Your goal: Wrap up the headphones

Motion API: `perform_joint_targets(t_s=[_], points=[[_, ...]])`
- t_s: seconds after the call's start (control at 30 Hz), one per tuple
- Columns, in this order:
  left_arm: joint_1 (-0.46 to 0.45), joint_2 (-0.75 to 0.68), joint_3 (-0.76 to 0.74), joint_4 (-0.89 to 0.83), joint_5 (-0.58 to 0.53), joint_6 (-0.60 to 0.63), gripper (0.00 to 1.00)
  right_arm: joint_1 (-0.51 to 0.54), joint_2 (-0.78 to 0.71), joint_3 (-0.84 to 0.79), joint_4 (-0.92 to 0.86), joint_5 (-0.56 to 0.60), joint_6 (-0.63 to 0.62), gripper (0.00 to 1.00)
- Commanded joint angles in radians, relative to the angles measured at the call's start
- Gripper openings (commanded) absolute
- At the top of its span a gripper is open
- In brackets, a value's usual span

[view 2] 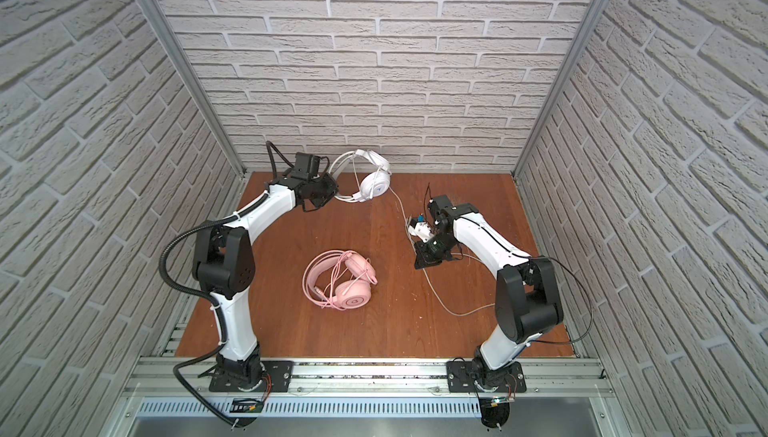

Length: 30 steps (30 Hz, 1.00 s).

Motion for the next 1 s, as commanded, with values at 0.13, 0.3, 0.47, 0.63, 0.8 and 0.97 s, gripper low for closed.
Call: perform_joint_targets(t_s=[0.13,0.3,0.47,0.63,0.8,0.97], points=[[-0.014,-0.054,0.009,0.104,-0.142,-0.047,0.00,0.116,-0.008,0.010,0.009,0.050,-0.033,0.05],[-0.015,-0.057,-0.010,0.110,-0.198,-0.081,0.00,0.168,0.010,0.025,-0.022,0.074,-0.056,0.05],[-0.017,-0.040,-0.005,0.143,-0.168,-0.109,0.00,0.187,0.057,0.061,-0.047,0.110,-0.046,0.05],[-0.015,-0.029,0.000,0.173,-0.089,-0.144,0.00,0.187,0.140,0.125,-0.054,0.127,0.003,0.05],[-0.006,-0.038,-0.024,0.203,-0.074,-0.174,0.00,0.199,0.158,0.157,-0.054,0.112,-0.005,0.05],[-0.008,-0.018,-0.007,0.198,-0.082,-0.175,0.00,0.226,0.156,0.182,-0.096,0.106,-0.066,0.05]])
